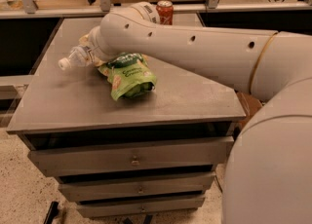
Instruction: Knock blue plastic bottle over
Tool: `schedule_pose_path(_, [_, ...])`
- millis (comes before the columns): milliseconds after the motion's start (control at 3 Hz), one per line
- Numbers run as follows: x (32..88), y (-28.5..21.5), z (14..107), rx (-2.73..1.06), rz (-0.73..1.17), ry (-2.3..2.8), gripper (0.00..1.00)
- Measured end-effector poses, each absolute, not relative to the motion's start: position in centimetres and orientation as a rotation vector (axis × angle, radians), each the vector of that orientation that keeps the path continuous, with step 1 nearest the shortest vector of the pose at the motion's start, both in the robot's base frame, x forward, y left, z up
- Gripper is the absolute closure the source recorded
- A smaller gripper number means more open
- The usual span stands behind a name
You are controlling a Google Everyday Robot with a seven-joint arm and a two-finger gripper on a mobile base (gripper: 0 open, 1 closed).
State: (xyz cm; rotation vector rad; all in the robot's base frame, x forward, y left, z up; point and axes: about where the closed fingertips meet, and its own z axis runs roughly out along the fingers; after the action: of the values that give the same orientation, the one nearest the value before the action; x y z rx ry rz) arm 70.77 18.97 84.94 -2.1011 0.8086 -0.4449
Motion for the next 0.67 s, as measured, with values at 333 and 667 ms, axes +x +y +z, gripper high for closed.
schedule_pose_path(333, [70.66,19.08,84.89,-2.116,-0.440,0.817,0.36])
schedule_pose_path(667, [70.45,19.43,84.98,-2.126,-0.433,0.825,0.12])
